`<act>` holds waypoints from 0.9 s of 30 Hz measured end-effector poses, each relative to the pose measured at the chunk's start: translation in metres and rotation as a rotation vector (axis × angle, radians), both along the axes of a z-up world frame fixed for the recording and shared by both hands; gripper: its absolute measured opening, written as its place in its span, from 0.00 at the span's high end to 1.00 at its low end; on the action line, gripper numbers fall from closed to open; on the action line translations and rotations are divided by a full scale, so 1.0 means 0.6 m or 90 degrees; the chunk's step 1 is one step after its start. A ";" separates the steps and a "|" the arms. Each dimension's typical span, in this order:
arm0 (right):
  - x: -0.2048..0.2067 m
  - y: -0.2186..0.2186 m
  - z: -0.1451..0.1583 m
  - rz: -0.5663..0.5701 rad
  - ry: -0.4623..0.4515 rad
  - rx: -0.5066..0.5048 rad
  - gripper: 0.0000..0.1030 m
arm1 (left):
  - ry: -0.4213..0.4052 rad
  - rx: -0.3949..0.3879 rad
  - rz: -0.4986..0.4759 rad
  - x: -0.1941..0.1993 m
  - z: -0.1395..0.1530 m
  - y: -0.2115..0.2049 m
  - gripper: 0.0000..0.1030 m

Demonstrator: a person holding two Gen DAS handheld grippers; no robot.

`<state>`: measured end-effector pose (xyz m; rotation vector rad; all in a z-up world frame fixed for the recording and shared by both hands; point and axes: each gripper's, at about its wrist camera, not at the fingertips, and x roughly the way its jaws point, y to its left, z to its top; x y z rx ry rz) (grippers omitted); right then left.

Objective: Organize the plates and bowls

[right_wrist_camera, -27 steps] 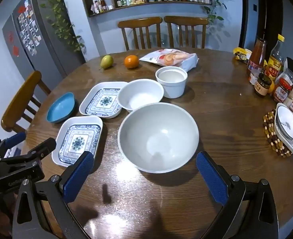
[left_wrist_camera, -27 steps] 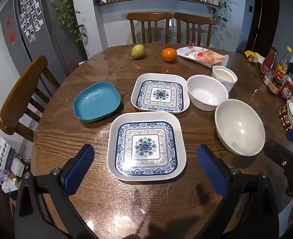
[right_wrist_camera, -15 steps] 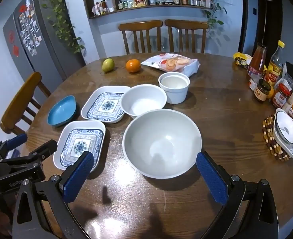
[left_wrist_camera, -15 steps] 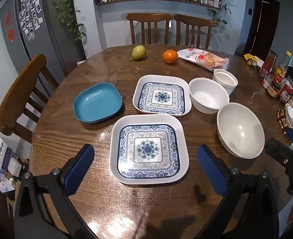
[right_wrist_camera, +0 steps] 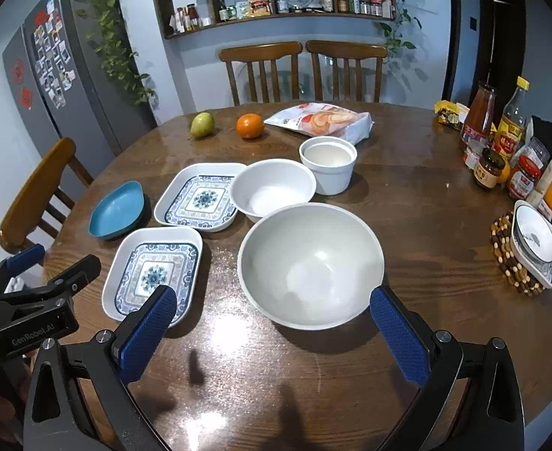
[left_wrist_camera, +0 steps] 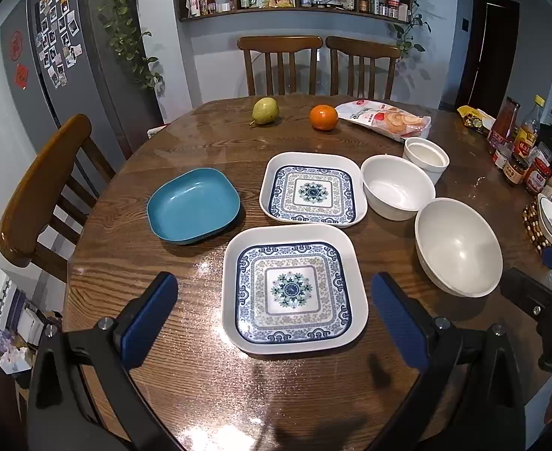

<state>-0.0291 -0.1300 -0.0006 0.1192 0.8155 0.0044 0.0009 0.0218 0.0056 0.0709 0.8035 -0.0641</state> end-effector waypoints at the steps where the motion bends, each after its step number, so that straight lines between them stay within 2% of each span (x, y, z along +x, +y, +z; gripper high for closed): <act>1: -0.001 0.001 0.000 0.000 -0.001 0.000 0.00 | -0.001 -0.001 -0.002 -0.001 0.000 0.001 0.01; 27: -0.005 0.011 -0.001 -0.007 -0.002 0.002 0.00 | 0.010 -0.006 -0.017 0.007 -0.004 0.007 0.01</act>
